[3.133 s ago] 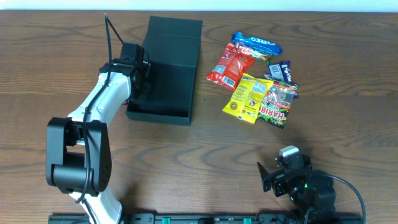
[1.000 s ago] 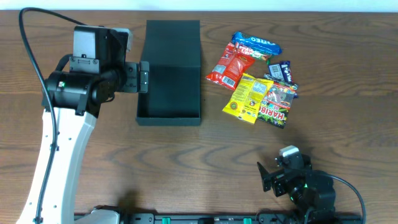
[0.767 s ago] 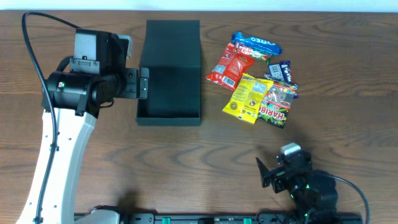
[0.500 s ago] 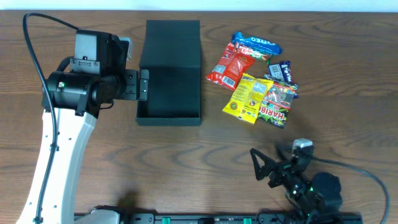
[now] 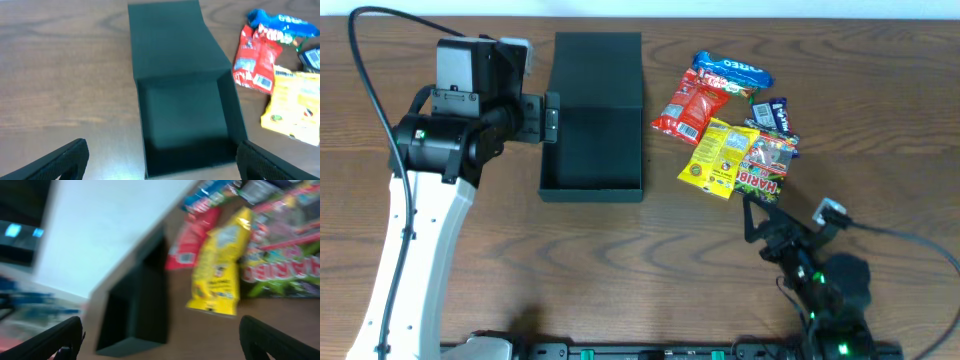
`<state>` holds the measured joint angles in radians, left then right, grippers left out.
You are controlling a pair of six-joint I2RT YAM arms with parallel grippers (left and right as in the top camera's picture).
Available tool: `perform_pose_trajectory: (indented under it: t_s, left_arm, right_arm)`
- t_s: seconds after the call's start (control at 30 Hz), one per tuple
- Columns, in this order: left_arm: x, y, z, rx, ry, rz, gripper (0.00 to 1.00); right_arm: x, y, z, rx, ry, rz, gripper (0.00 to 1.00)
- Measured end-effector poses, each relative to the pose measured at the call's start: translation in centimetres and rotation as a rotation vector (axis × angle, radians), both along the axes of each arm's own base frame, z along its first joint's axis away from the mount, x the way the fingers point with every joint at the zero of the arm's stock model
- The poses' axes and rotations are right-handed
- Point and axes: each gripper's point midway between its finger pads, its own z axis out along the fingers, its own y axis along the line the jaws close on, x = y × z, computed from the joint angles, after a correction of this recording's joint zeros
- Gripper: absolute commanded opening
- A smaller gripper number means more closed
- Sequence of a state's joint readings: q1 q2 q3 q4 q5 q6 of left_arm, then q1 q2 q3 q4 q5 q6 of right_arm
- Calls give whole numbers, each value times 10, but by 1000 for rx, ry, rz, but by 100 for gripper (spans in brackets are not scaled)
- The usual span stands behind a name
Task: Pack container
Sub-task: 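Reach the right gripper to the snack pile and grasp the Haribo bag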
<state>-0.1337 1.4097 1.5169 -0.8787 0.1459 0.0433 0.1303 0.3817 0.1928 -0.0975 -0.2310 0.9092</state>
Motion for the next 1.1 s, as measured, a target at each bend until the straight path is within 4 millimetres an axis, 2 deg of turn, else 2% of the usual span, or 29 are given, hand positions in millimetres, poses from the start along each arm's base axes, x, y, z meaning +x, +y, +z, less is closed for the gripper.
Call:
perform_pose_trajectory:
  t_s: [0.1,0.23,0.3,0.37,0.53,0.7,0.73,0.77,0.8,0.83,0.87,0.97,1.1]
  left_arm:
    - [13,0,-14,37,13,-30,95]
    - [27,-1,-42,64,74,-43,95]
    - [31,-1,-54,70,102,-45,95]
    - [33,-1,-61,74,121,-45,95]
    - [38,0,-61,79,108,-39,95]
    - [56,12,-50,94,25,-6,95]
    - [61,16,-47,96,6,3,95]
    - [63,20,-45,98,-5,11,95]
    - [65,23,-44,99,-12,20,95]
    - [66,25,-44,99,-15,25,95]
    - [66,28,-44,100,-16,31,95]
    - [68,29,-42,98,-24,35,95]
    - [72,26,-38,84,-50,25,96]
  right_arm:
    - [19,-3,-13,-77,120,8,99]
    - [65,2,4,-193,207,92,99]
    - [84,7,6,-248,246,145,99]
    - [104,10,1,-311,310,208,97]
    - [130,13,-27,-374,496,296,95]
    - [139,10,-45,-401,598,310,98]
    - [141,9,-45,-409,594,311,93]
    - [143,9,-44,-419,584,312,82]
    - [146,9,-42,-424,567,312,77]
    - [149,9,-40,-432,550,312,84]
    - [154,9,-37,-434,529,307,99]
    - [159,8,-33,-449,506,301,99]
    - [144,-13,-46,-509,611,247,99]
